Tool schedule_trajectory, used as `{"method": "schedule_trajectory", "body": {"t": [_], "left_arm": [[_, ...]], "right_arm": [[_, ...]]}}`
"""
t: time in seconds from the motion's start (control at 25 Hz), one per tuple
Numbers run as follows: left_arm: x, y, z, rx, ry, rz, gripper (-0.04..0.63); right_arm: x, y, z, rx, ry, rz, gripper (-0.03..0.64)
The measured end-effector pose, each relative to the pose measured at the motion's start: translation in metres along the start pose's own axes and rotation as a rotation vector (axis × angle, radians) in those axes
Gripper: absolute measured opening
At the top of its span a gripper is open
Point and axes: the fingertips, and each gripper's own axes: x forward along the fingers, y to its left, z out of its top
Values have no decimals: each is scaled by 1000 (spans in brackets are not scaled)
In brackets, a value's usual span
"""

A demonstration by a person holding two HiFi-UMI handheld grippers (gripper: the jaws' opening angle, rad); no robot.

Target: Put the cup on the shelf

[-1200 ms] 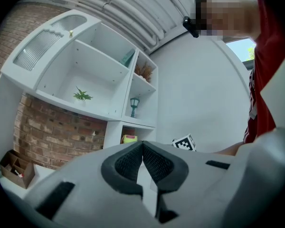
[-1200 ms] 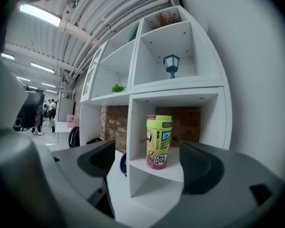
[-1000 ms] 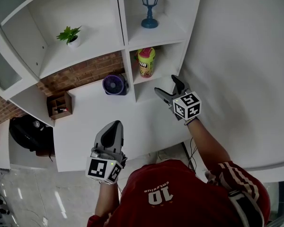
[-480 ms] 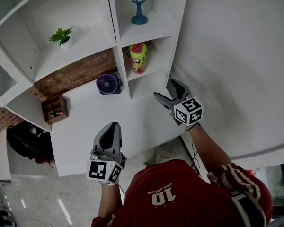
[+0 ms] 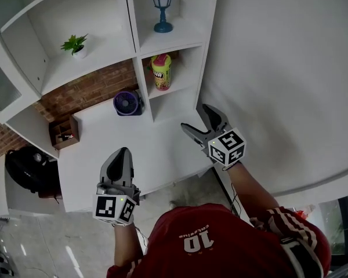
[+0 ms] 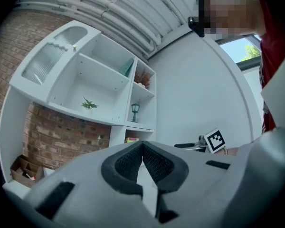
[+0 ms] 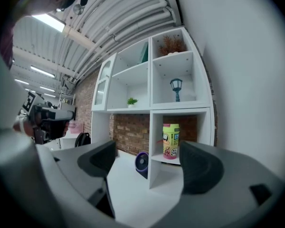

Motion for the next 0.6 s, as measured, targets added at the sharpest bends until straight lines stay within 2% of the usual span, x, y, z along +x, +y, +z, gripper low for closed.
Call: {"method": "schedule_trajectory", "body": {"t": [0.12, 0.32, 0.48, 0.6], "left_arm": [[-16, -13, 7, 25, -7, 29, -6], [-48, -55, 14, 35, -1, 74, -6], [-77, -105, 13, 130, 38, 72, -6], [-99, -138, 12, 120, 52, 53, -6]], "right_arm": [[-27, 10, 13, -13, -40, -3, 407], [-94, 28, 15, 29, -68, -8, 408], [-158, 44, 6, 19, -64, -12, 407], [-194, 55, 2, 55, -83, -9, 405]]}}
